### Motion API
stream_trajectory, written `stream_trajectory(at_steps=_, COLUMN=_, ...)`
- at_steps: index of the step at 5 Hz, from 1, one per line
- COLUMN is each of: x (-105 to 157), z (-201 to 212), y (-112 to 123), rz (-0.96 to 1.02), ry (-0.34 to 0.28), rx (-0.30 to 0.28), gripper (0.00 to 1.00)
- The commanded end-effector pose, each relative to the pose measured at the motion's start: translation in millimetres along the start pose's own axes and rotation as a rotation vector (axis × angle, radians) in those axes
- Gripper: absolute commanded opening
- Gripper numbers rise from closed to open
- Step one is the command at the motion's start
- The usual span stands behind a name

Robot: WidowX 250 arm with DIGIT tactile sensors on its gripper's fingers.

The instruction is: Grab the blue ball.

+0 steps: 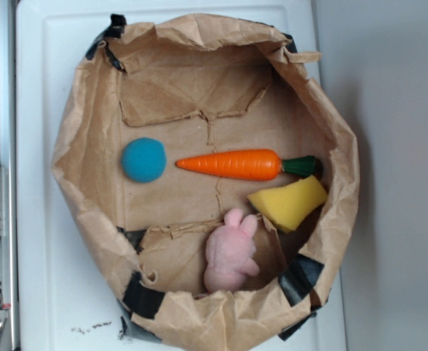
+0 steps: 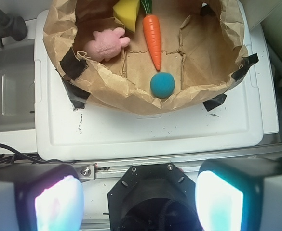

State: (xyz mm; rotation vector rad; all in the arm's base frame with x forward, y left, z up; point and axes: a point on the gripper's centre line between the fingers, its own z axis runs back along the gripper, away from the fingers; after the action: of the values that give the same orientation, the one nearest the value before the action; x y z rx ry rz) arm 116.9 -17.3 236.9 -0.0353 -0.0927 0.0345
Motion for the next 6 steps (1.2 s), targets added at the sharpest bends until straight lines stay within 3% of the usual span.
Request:
stream_trajectory(at_steps=1, x=0, z=0, y=0, rz=0.000, ry=0.000, rx=0.000, gripper=1.00)
stream_trajectory(at_steps=2, x=49, z=-6, y=-8, rz=-0.040, ry=-0.019, rx=-0.051, gripper=1.00)
stream_trajectory(at_steps=3, x=94, z=-11, y=-1, rz=0.050, ry=-0.171, rx=-0.073, gripper=1.00)
stream_trajectory(at_steps=6, x=94, z=-11, y=-1, rz=0.050, ry=-0.171, rx=-0.073, gripper=1.00)
